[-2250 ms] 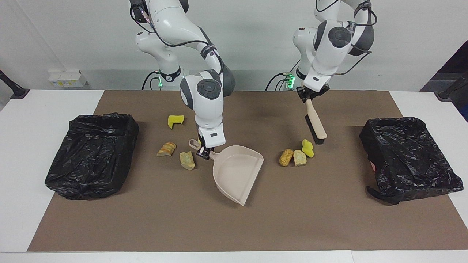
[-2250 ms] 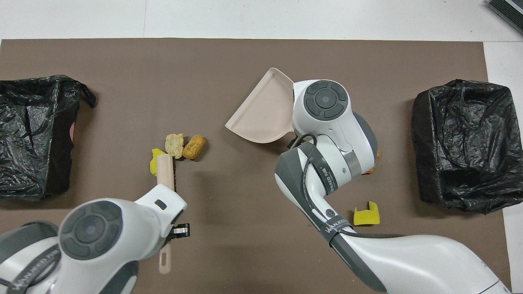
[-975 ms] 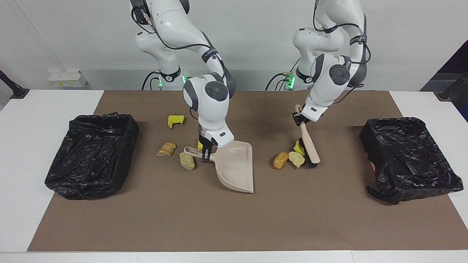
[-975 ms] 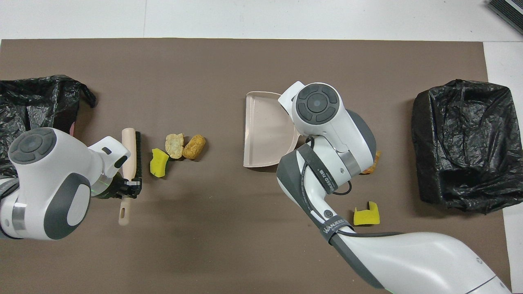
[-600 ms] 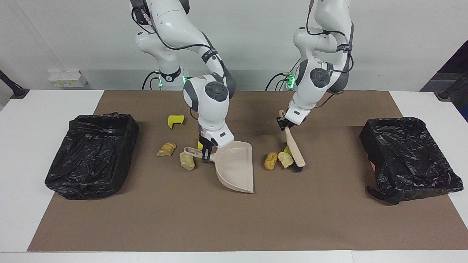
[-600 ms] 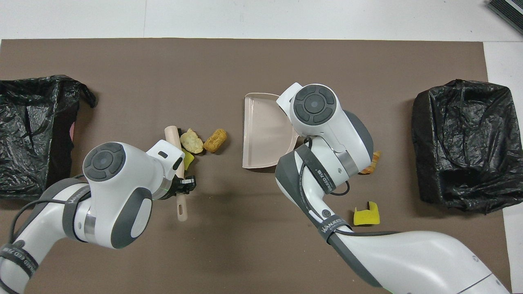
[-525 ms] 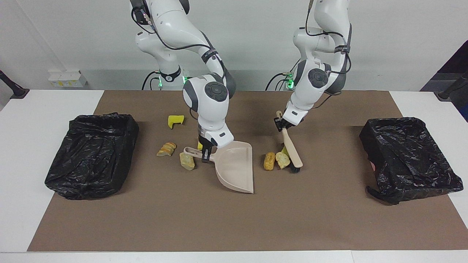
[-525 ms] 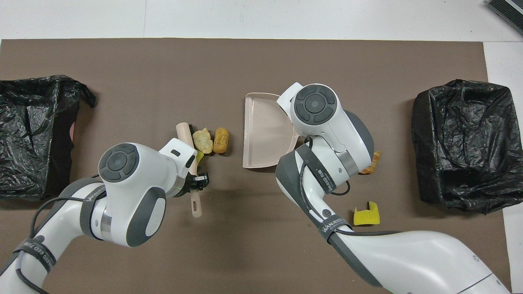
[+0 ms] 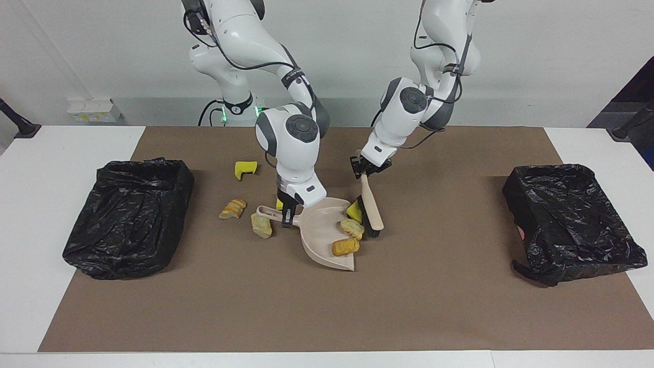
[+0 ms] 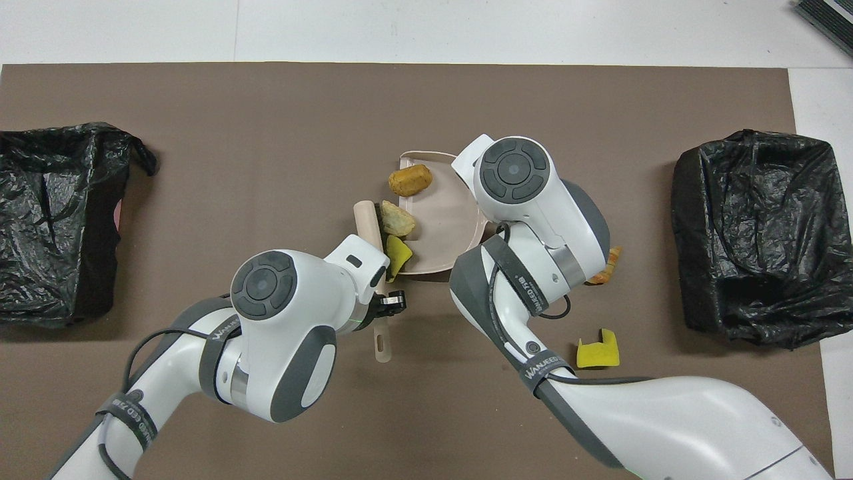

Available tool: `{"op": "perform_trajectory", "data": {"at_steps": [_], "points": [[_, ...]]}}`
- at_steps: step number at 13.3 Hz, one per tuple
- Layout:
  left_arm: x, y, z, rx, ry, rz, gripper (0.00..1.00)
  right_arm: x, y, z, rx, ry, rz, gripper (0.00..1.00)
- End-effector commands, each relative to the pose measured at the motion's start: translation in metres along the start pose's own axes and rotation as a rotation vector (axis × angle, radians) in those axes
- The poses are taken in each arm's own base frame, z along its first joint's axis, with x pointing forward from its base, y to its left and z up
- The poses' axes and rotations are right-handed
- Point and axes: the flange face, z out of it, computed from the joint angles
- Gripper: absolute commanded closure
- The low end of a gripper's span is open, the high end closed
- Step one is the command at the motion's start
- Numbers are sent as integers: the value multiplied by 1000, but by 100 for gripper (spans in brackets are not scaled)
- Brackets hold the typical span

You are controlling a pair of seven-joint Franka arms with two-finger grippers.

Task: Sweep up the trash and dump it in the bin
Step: 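Sweep the bread and sponge pieces into the dustpan with the left gripper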

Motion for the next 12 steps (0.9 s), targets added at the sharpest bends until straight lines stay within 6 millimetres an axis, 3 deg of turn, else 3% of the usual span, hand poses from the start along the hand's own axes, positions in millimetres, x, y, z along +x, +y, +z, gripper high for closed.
{"op": "perform_trajectory", "data": {"at_steps": [1,3,6,7,11,12], "points": [[11,27,-5,-39,23,19,100,-2,4,1,-12,13,-12,100],[18,34,-13,-65,52,17,100,-3,5,3,-10,13,-12,100],[27,24,-46,-84,41,-23,100,-3,7,2,-24,22,-13,100],[28,20,-46,-57,13,-17,100,-3,7,3,-23,23,-14,100],[54,-28,-56,136,2,34,100,-3,8,5,-28,28,-13,100],[58,-33,-50,146,-8,41,100,-3,8,4,-24,32,-10,100]]}}
